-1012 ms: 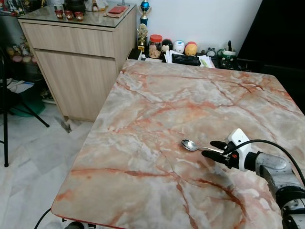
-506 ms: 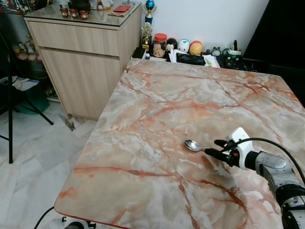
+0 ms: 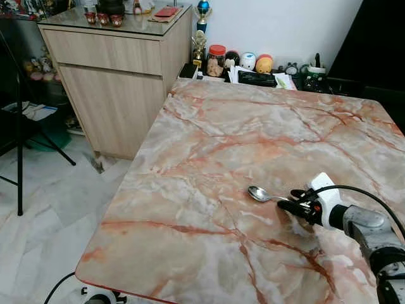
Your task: Setting the table
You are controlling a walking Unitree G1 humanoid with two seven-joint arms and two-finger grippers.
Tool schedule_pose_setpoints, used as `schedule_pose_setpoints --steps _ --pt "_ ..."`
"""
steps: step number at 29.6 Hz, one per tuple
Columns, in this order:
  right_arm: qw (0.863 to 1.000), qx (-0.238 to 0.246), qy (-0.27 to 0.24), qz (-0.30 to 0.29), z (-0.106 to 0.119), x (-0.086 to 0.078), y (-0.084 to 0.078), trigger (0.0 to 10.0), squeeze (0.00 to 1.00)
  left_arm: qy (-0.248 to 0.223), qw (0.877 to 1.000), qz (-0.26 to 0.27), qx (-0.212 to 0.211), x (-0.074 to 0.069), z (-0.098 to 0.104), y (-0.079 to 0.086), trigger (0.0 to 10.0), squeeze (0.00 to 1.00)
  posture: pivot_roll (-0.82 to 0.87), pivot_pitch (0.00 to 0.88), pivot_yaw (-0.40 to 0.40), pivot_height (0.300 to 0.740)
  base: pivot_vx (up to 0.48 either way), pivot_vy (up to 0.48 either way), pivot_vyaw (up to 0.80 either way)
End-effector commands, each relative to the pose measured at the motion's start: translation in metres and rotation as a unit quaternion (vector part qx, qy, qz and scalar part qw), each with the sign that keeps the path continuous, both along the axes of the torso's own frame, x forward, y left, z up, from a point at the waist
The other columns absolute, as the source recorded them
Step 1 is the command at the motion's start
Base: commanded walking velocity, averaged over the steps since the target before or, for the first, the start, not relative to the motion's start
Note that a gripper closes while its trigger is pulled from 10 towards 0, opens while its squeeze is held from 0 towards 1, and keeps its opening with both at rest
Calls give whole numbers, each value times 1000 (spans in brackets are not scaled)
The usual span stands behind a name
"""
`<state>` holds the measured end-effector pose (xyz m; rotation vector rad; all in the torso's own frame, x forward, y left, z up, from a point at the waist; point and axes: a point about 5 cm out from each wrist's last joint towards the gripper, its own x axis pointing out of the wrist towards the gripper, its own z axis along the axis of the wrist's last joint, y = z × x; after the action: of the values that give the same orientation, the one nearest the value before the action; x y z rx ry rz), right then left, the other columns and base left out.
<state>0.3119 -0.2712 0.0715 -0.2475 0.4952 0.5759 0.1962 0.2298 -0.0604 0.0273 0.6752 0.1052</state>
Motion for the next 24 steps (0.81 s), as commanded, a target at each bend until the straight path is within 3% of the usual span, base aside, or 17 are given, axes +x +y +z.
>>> schedule_pose_setpoints --steps 1,2,4,6,7,8,10,11,12,13,17,19,24 --pt "1000 -14 18 -8 -5 -5 -6 2627 0 11 1000 6 -4 -5 -2 3 10000 0 174 0 -49 740 0 0 0" --pt "1000 -14 18 -8 -6 -5 -6 1882 0 12 1000 5 -4 -5 -3 3 10000 0 173 0 -47 740 0 0 0" --pt "1000 -13 19 -8 -6 -5 -6 1882 0 12 1000 5 -4 -5 -3 3 10000 0 172 0 -46 740 0 0 0" --pt "1000 -13 20 -10 -6 -6 -6 0 0 13 1000 5 -5 -5 -3 2 10000 0 174 0 -48 740 0 0 0" --pt "1000 -13 20 -10 -6 -6 -5 0 0 13 1000 4 -5 -6 -3 2 10000 0 174 0 -48 740 0 0 0" --pt "1000 -18 20 -12 -7 -5 -5 3216 0 13 1000 4 -5 -6 -3 2 10000 0 174 0 -47 740 0 0 0" --pt "1000 -18 20 -12 -7 -5 -5 3216 0 13 1000 4 -5 -6 -3 2 10000 0 174 0 -47 740 0 0 0" --pt "999 -22 19 -12 -7 -5 -6 4314 0 13 1000 4 -5 -6 -3 2 10000 0 174 0 -47 740 0 0 0" --pt "999 -22 19 -12 -7 -5 -6 4314 0 13 1000 4 -5 -6 -3 2 10000 0 174 0 -47 740 0 0 0" --pt "1000 -23 19 -8 -7 -5 -4 9137 0 13 1000 4 -5 -6 -3 2 10000 0 176 0 -47 740 0 0 0" --pt "1000 -20 18 2 -8 -4 0 9020 0 13 1000 4 -6 -6 -3 2 10000 0 175 0 -46 740 0 0 0" --pt "1000 -17 19 5 -9 -4 2 0 0 13 1000 3 -6 -5 -3 1 10000 0 177 0 -48 740 0 0 0" --pt "1000 -11 21 13 -10 -4 6 0 0 14 1000 3 -7 -5 -3 1 10000 0 175 0 -47 740 0 0 0"
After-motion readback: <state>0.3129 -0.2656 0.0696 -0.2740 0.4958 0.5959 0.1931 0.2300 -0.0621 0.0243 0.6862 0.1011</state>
